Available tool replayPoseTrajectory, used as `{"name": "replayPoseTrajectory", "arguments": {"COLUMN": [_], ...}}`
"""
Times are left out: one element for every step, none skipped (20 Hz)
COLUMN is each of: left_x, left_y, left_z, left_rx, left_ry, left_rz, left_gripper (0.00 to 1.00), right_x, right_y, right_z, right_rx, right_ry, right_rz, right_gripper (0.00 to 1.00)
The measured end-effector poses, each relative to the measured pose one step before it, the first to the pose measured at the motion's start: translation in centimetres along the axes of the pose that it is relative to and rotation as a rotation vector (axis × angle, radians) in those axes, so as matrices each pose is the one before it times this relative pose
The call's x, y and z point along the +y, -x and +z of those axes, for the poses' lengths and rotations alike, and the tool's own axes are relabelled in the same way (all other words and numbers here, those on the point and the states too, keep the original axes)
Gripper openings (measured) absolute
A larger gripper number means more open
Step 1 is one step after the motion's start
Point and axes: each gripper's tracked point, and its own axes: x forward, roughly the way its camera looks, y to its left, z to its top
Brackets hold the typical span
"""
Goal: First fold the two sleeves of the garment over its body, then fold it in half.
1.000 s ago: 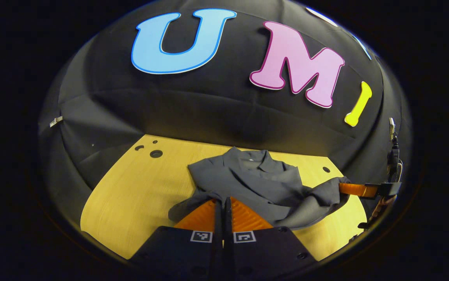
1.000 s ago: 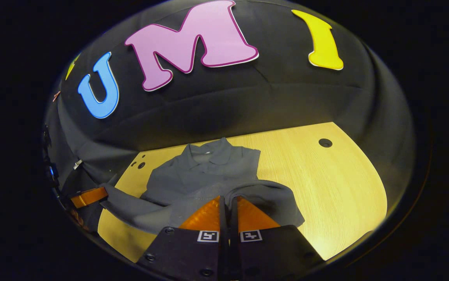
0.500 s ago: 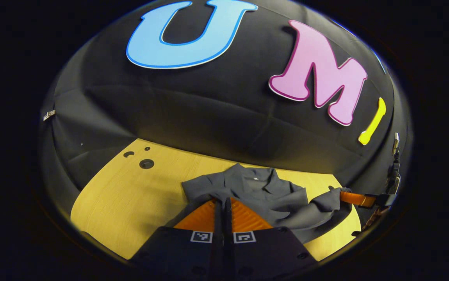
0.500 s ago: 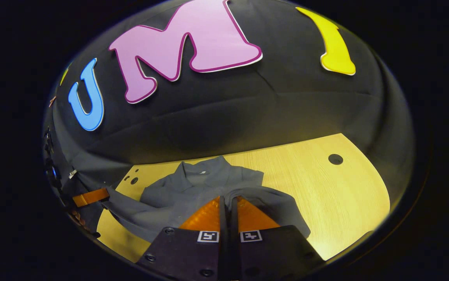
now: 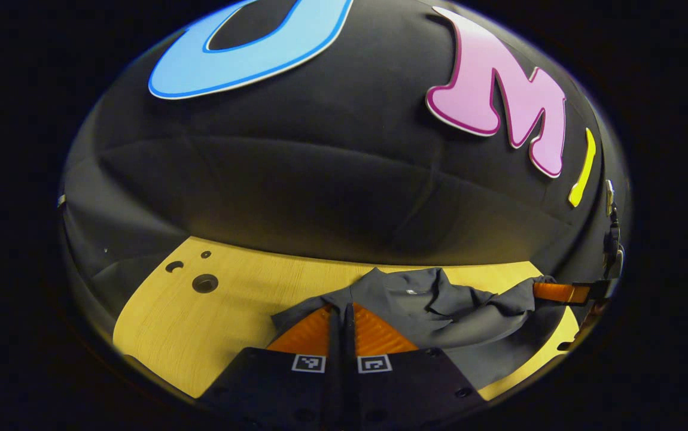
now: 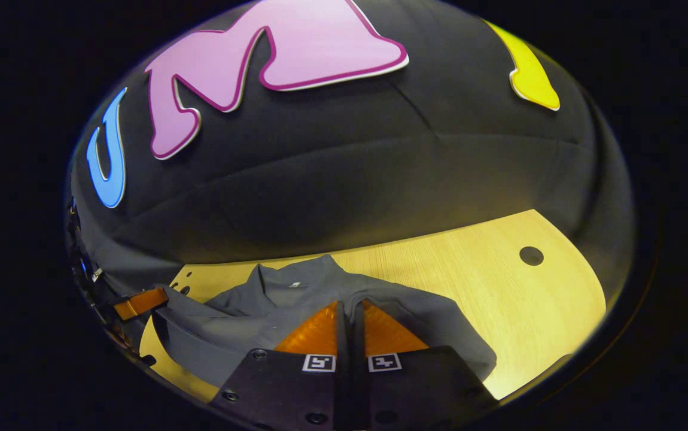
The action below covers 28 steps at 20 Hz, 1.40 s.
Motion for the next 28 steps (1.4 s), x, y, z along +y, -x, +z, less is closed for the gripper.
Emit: {"name": "replayPoseTrajectory", "arguments": {"left_x": [0.038,0.004,0.135,0.229,0.258,0.200,0.054,0.143,0.051,-0.220,-0.079,0.071,0.269,0.288,0.086,0.165,0.048,0.129,0.162,0.221,0.301,0.327,0.375,0.473,0.321,0.333,0.208,0.001], "left_y": [-0.621,-0.654,-0.564,-0.525,-0.353,-0.382,-0.100,-0.038,0.005,0.173,0.362,0.459,0.578,0.572,0.938,0.805,1.121,1.247,1.260,1.443,1.497,1.570,1.627,1.635,1.570,1.645,1.605,1.680], "left_z": [0.162,0.113,-0.161,-0.454,-0.808,-0.678,-0.370,-0.252,-0.069,0.101,0.238,0.243,0.383,0.587,0.727,0.761,0.707,0.680,0.574,0.698,0.592,0.660,0.516,0.583,0.411,0.464,0.287,0.165], "left_rx": [-0.01493,-0.01360,-0.00515,0.00831,0.01812,0.01671,0.01376,0.00398,-0.00161,-0.00201,-0.00507,-0.00469,-0.00803,-0.01095,-0.01244,-0.01271,-0.01335,-0.01120,-0.01073,-0.01438,-0.01609,-0.01695,-0.01686,-0.01680,-0.01589,-0.01427,-0.01123,0.00075], "left_ry": [0.00741,0.01011,0.00942,0.00856,-0.00076,-0.00540,-0.00305,0.00156,0.01204,0.01585,0.00960,0.00405,-0.00314,-0.00682,-0.00684,-0.00384,-0.00290,-0.00637,-0.00866,-0.01051,-0.01060,-0.01236,-0.01406,-0.01553,-0.01427,-0.01032,-0.00795,-0.01384], "left_rz": [-0.00026,-0.00331,0.00327,0.01092,0.01223,0.01726,0.01150,0.01334,0.01254,-0.00300,0.00265,0.00334,0.01049,0.01129,0.00396,0.00431,0.00025,0.00263,0.00534,0.00693,0.00852,0.00645,0.00707,0.00962,0.00830,0.00665,0.00029,-0.00623], "left_gripper": [0.05,0.05,0.05,0.05,0.05,0.06,0.07,0.11,0.12,0.13,0.14,0.16,0.25,0.43,0.62,0.80,0.84,0.92,0.94,0.96,0.96,0.96,0.96,0.96,0.96,0.96,0.96,0.96], "right_x": [-0.236,-0.181,-0.186,-0.044,-0.132,-0.107,-0.072,-0.085,-0.275,-0.169,-0.021,0.132,0.068,-0.128,-0.233,-0.162,-0.022,-0.048,-0.176,-0.139,-0.184,-0.089,0.009,0.021,0.205,0.164,0.276,0.251], "right_y": [-0.602,-0.504,-0.662,-0.495,-0.470,-0.369,-0.196,-0.303,0.231,0.067,0.362,0.527,0.590,0.864,0.810,0.928,0.995,1.143,1.243,1.222,1.362,1.445,1.470,1.587,1.626,1.451,1.512,1.275], "right_z": [-0.309,-0.164,-0.214,-0.151,-0.209,-0.281,-0.352,-0.201,0.161,0.326,0.311,0.386,0.379,0.416,0.394,0.425,0.450,0.317,0.308,0.271,0.257,0.209,0.119,0.031,0.044,-0.007,0.055,-0.264], "right_rx": [0.00277,0.00138,0.00211,0.00619,0.01009,0.01566,0.01118,0.00644,-0.00121,-0.00625,-0.00757,-0.00703,-0.00874,-0.00819,-0.00909,-0.01467,-0.01635,-0.01359,-0.01477,-0.01731,-0.01758,-0.01582,-0.01328,-0.01108,-0.01031,-0.01064,-0.01155,-0.00424], "right_ry": [-0.00405,-0.00203,0.00021,-0.00185,-0.00344,-0.00894,-0.00960,-0.00887,-0.00158,0.00026,0.00147,0.00487,0.00999,0.01353,0.01267,0.00668,0.00216,0.00500,0.00931,0.01365,0.01680,0.01873,0.01943,0.01677,0.01328,0.00992,0.00859,0.00486], "right_rz": [-0.00590,-0.00768,-0.00249,0.00059,-0.00326,-0.00529,-0.00398,-0.00540,-0.00612,-0.00698,-0.00511,0.00187,0.00255,-0.00469,-0.00899,-0.00700,-0.00397,-0.00748,-0.01330,-0.00930,-0.01282,-0.01073,-0.00775,-0.00589,-0.00142,-0.00170,-0.00086,0.00245], "right_gripper": [0.05,0.05,0.05,0.05,0.05,0.06,0.10,0.14,0.08,0.29,0.31,0.23,0.37,0.51,0.64,0.82,0.90,0.93,0.97,0.98,0.99,0.99,0.99,0.99,0.99,0.99,0.99,0.99]}}
